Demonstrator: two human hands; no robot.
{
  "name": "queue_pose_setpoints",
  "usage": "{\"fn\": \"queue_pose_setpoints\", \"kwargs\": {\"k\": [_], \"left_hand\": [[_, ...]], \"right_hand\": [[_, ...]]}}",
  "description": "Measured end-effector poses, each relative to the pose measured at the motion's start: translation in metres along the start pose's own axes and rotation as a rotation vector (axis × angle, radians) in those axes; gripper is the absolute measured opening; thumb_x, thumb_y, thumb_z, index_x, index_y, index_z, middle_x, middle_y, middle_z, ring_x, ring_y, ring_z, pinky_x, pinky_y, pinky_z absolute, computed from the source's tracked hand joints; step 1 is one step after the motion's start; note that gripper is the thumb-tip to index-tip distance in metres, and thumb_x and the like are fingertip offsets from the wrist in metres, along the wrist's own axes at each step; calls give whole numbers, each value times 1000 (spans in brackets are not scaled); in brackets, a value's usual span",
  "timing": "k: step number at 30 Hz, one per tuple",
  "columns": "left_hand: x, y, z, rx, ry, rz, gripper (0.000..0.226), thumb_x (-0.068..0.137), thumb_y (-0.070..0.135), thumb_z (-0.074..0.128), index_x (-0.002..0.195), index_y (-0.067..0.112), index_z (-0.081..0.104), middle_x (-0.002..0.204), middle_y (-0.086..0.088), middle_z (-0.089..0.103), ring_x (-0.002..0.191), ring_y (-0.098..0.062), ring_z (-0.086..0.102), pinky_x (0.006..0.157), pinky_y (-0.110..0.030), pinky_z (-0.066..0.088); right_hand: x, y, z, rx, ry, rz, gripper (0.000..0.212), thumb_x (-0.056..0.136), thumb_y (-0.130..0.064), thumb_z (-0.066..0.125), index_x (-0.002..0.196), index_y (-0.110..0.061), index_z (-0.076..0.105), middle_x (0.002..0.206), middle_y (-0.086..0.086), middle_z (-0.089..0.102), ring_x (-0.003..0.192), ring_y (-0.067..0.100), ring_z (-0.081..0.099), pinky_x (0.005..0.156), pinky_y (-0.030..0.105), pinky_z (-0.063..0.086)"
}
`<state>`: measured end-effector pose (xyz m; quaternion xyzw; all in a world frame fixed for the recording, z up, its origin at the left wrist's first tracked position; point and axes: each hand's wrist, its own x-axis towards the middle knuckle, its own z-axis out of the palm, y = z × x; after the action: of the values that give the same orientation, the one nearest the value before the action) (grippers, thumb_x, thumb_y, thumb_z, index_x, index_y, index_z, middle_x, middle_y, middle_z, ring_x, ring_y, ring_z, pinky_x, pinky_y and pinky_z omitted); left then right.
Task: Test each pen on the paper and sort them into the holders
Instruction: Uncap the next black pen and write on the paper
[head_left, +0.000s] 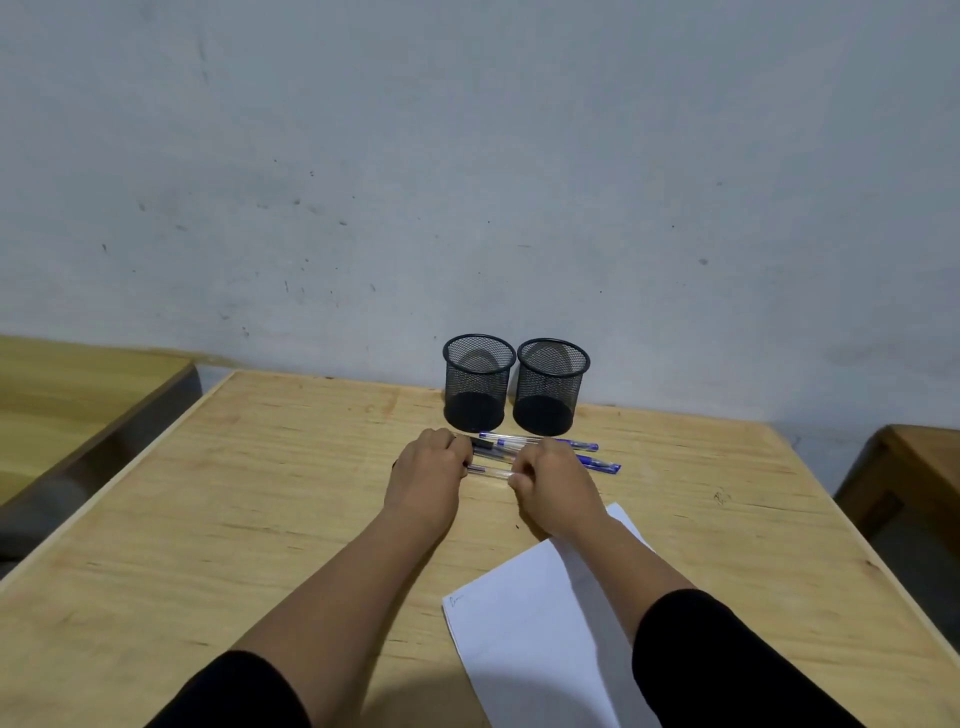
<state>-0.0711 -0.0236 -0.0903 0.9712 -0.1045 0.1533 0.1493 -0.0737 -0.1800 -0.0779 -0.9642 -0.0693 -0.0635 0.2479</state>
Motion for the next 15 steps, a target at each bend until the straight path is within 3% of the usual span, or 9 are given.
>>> {"fn": "queue_pose_setpoints", "kwargs": {"k": [5,9,12,15], "left_hand": [[-1,1,-11,-146,83,59,16,92,20,46,104,17,57,104,-3,57,96,-22,47,80,-31,37],[-9,6,-20,-274,103,89,16,93,23,46,106,21,55,105,1,55,98,-19,48,83,-34,44],[-20,16,-28,-377,118,64,15,95,25,41,103,27,54,100,6,53,89,-13,50,76,-35,48],[-30,34,-36,-458,107,119,16,94,22,45,102,26,58,99,6,56,89,-10,52,77,-23,41]], "right_hand": [[-4,5,-25,449,70,79,5,86,-16,59,83,-15,63,77,-1,62,72,13,56,64,25,44],[-17,7,-43,849,130,145,16,85,-7,60,72,-16,65,65,-1,60,54,1,51,57,20,39],[-31,1,-46,1128,129,200,14,86,-8,62,73,-14,64,64,3,58,53,8,49,55,21,36],[-42,-8,-39,1229,57,190,9,88,-10,61,80,-12,65,64,1,60,53,7,49,55,21,35]]}}
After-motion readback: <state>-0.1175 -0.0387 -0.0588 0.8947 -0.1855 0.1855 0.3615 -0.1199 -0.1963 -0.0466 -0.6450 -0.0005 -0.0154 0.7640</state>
